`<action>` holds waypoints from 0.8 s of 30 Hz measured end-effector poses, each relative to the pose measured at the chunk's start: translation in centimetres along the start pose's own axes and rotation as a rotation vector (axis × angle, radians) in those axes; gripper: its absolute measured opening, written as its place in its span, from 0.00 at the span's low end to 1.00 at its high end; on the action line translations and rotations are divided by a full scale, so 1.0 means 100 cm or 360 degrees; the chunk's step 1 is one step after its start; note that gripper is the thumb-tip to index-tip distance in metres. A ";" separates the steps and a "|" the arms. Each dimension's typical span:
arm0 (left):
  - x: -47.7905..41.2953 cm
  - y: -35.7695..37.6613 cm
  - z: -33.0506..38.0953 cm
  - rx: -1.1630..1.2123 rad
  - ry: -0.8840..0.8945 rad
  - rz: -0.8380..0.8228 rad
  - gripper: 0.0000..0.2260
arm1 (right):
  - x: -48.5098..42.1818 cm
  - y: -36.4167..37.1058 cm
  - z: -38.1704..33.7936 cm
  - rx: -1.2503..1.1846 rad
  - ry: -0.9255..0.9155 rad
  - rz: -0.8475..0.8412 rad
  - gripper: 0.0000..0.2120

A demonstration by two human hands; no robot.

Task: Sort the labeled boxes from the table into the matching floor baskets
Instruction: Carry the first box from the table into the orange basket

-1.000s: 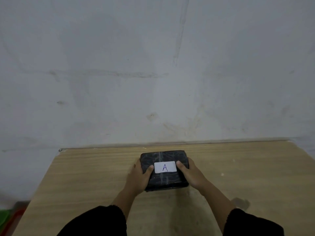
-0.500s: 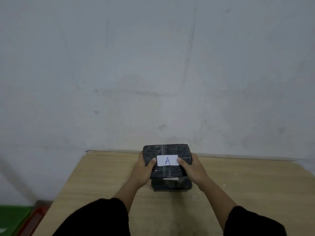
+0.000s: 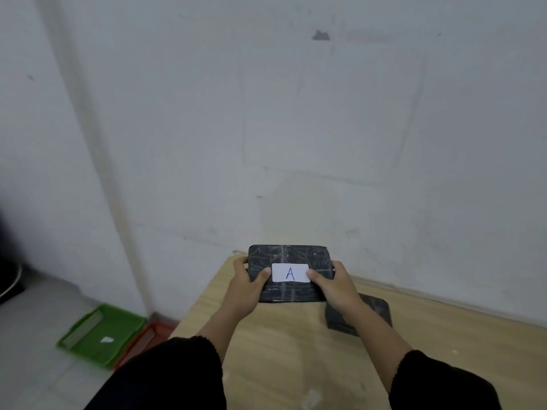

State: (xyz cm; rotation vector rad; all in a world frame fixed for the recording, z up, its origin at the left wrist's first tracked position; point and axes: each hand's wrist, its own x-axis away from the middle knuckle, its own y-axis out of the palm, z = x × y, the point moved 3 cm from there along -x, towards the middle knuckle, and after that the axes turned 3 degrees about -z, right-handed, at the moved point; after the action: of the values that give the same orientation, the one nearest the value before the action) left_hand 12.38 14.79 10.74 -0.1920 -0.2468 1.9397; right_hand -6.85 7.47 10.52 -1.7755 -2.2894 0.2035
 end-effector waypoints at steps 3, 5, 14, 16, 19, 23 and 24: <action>0.001 -0.043 -0.011 -0.0016 -0.0024 0.0054 0.19 | -0.002 0.041 -0.014 0.0021 -0.0042 -0.0075 0.19; 0.001 -0.075 -0.020 -0.0019 -0.0042 0.0088 0.18 | -0.004 0.073 -0.023 0.0016 -0.0063 -0.0125 0.19; -0.015 -0.237 -0.074 -0.0042 -0.0115 0.0159 0.20 | -0.006 0.243 -0.054 -0.0031 -0.0070 -0.0191 0.21; -0.019 -0.274 -0.088 -0.0031 -0.0143 0.0151 0.22 | -0.006 0.282 -0.058 -0.0049 -0.0068 -0.0197 0.22; -0.026 -0.322 -0.106 -0.0026 -0.0177 0.0138 0.23 | -0.009 0.334 -0.063 -0.0049 -0.0046 -0.0218 0.23; -0.047 -0.371 -0.129 -0.0040 -0.0193 0.0141 0.23 | -0.023 0.389 -0.068 -0.0021 -0.0024 -0.0228 0.24; -0.055 -0.380 -0.135 -0.0038 -0.0191 0.0136 0.23 | -0.029 0.401 -0.069 -0.0013 -0.0018 -0.0226 0.24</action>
State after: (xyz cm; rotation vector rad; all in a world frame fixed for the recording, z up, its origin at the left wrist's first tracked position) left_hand 51.79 24.56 7.77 -0.1036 -0.3462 2.0365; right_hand 33.15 14.63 6.76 -1.6104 -2.4154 0.1794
